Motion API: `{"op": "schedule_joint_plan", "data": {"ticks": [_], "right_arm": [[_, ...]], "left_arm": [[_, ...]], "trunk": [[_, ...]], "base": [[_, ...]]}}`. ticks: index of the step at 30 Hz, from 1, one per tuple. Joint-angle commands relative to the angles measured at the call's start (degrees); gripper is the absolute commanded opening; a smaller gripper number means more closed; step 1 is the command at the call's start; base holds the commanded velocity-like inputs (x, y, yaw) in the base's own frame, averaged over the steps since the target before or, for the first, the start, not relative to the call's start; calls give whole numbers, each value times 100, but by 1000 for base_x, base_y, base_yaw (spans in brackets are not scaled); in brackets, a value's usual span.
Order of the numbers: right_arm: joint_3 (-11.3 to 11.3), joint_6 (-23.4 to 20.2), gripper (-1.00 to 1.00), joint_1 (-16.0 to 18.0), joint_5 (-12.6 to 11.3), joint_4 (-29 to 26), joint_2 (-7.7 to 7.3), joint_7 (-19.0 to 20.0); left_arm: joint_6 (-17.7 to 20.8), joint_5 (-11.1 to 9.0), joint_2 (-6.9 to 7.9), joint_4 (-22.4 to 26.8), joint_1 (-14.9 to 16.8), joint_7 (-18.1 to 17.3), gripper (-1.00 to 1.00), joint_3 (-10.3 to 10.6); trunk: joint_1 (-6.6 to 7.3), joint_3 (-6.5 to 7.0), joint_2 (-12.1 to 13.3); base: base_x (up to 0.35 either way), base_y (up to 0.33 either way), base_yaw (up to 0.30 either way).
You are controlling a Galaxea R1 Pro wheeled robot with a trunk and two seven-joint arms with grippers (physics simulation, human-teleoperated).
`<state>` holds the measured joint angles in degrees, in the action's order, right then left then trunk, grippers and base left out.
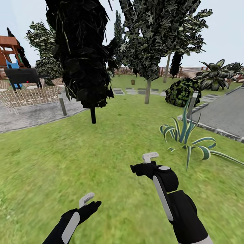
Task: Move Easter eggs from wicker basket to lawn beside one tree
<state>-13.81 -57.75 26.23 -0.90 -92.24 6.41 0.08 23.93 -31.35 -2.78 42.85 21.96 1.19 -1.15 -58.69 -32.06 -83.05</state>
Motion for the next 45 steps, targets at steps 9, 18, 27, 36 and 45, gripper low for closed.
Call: {"op": "schedule_joint_plan", "data": {"ticks": [9,18,27,36,45], "right_arm": [[1,-26,100,4,-4,-5,1,1],[-9,-16,100,-11,-6,-5,-12,1],[-5,-17,100,-21,-5,-5,-16,1],[5,-8,100,-22,-1,-5,-9,-4],[4,-13,100,-22,1,-5,29,-16]], "left_arm": [[33,-46,-3,6,1,13,100,-10],[33,-46,-3,5,1,16,100,-15],[33,-46,-1,4,2,13,100,-13],[33,-46,0,4,2,13,100,-16],[33,-46,-3,4,1,13,100,-13]], "trunk": [[-3,-6,-3],[-3,-6,-3],[-3,-6,-3],[-3,-6,-3],[-3,-6,-3]], "base": [[334,0,0],[334,0,0],[333,0,0],[333,0,0],[333,0,-47]]}}
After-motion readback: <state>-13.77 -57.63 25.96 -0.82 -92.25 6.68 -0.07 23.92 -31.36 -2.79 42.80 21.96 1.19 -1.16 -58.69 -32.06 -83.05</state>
